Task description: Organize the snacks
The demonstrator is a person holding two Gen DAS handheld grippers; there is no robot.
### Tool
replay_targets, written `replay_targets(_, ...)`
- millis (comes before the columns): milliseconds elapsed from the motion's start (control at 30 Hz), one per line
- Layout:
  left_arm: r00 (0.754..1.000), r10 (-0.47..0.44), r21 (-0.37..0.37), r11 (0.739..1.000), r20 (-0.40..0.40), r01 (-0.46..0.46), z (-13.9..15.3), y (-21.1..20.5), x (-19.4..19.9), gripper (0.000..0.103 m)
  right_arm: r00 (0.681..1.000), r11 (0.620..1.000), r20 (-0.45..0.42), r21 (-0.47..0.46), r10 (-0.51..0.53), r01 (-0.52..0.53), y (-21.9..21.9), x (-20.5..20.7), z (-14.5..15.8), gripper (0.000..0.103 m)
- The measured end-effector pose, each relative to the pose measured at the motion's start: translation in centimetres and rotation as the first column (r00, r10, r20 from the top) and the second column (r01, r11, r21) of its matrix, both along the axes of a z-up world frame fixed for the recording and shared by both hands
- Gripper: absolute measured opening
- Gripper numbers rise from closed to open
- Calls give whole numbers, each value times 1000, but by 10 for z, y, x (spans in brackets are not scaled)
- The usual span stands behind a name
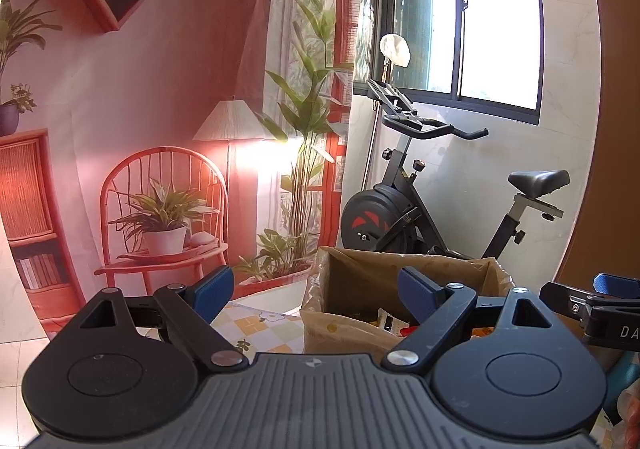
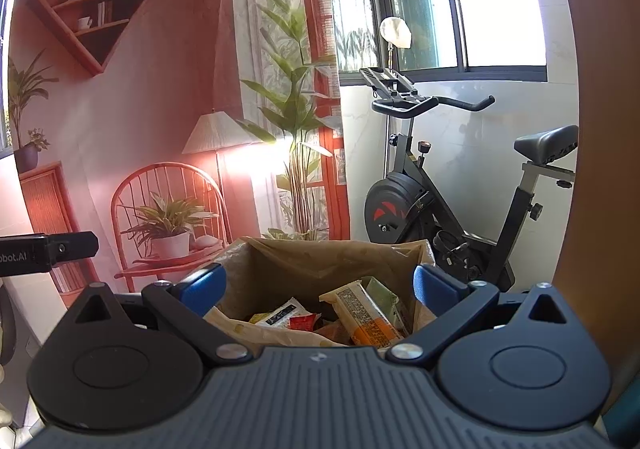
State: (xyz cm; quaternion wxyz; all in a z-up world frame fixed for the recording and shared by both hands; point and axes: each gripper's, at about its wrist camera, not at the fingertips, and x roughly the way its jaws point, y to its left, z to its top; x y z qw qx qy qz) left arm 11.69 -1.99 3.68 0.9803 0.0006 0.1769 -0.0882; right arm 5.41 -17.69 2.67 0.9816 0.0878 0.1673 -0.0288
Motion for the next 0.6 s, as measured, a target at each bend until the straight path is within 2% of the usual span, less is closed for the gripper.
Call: replay_targets(600, 1000, 0, 2, 1000, 2, 0, 0, 2, -3, 91, 1000, 1000, 0, -1, 2, -2, 1, -2, 0, 102)
